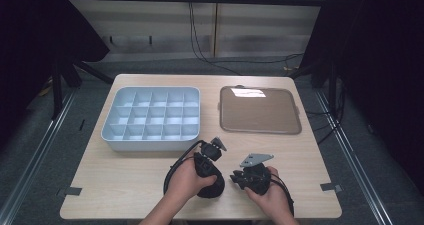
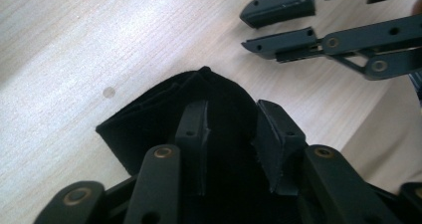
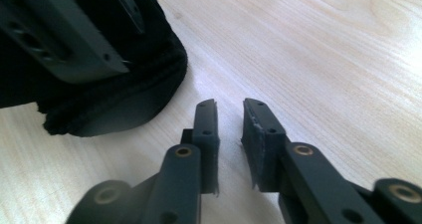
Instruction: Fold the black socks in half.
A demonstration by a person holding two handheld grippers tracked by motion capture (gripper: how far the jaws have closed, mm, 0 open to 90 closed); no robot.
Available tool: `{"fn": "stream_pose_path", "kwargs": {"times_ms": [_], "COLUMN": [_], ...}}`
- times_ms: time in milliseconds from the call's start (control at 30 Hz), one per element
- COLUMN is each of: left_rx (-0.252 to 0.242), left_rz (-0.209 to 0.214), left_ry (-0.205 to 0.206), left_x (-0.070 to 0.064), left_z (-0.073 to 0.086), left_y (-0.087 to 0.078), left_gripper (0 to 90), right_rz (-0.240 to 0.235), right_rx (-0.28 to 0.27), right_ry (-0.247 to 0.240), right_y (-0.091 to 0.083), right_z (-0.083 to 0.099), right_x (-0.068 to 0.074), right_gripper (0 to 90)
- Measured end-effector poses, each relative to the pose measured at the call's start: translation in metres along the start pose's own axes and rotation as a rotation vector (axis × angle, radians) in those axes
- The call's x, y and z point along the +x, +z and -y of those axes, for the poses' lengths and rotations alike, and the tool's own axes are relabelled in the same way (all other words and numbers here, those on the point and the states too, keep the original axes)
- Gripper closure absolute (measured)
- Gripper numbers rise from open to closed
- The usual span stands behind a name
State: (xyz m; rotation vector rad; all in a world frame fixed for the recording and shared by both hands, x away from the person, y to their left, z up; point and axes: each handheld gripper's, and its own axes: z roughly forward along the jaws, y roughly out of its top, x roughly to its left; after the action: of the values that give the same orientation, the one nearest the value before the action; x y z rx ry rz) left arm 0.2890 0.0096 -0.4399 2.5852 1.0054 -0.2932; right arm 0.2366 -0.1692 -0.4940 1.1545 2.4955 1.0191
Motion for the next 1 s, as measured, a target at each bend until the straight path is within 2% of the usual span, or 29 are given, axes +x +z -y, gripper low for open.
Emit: {"fn": "stream_pose_path", "kwargs": {"times_ms": [167, 200, 300, 433, 467, 533, 567, 600, 867, 1000], "left_rx": [0.0, -0.001, 0.001, 0.001, -0.002, 0.001, 0.001, -0.003, 0.005, 0.002], "left_rz": [0.002, -0.001, 0.004, 0.001, -0.003, -0.005, -0.005, -0.005, -0.001, 0.0], "left_ry": [0.003, -0.002, -0.002, -0.005, -0.006, -0.007, -0.007, -0.013, -0.01, -0.007], "left_x": [-0.001, 0.0, 0.001, 0.003, 0.004, 0.004, 0.004, 0.005, 0.004, 0.005], "left_z": [0.0, 0.001, 0.001, 0.003, 0.003, 0.004, 0.004, 0.004, 0.002, 0.002], "left_y": [-0.005, -0.006, -0.008, -0.011, -0.012, -0.014, -0.014, -0.014, -0.015, -0.015], "left_gripper": [63.8, 63.8, 63.7, 63.7, 63.7, 63.7, 63.7, 63.7, 62.7, 58.6], "right_rz": [0.005, 0.02, 0.03, 0.066, 0.074, 0.085, 0.085, 0.102, 0.128, 0.144], "right_rx": [-0.002, -0.009, -0.026, -0.054, -0.063, -0.075, -0.075, -0.079, -0.096, -0.09], "right_ry": [0.002, 0.001, -0.005, -0.011, 0.003, 0.0, 0.0, 0.008, 0.012, 0.022], "right_y": [0.002, 0.002, 0.003, 0.005, 0.006, 0.007, 0.007, 0.007, 0.009, 0.009], "right_z": [0.001, 0.001, 0.002, 0.005, 0.007, 0.008, 0.008, 0.008, 0.012, 0.012], "right_x": [0.0, -0.001, -0.001, -0.004, -0.005, -0.008, -0.008, -0.01, -0.015, -0.015], "right_gripper": [71.4, 65.3, 60.8, 46.0, 40.7, 35.1, 35.1, 30.7, 18.7, 15.8]}}
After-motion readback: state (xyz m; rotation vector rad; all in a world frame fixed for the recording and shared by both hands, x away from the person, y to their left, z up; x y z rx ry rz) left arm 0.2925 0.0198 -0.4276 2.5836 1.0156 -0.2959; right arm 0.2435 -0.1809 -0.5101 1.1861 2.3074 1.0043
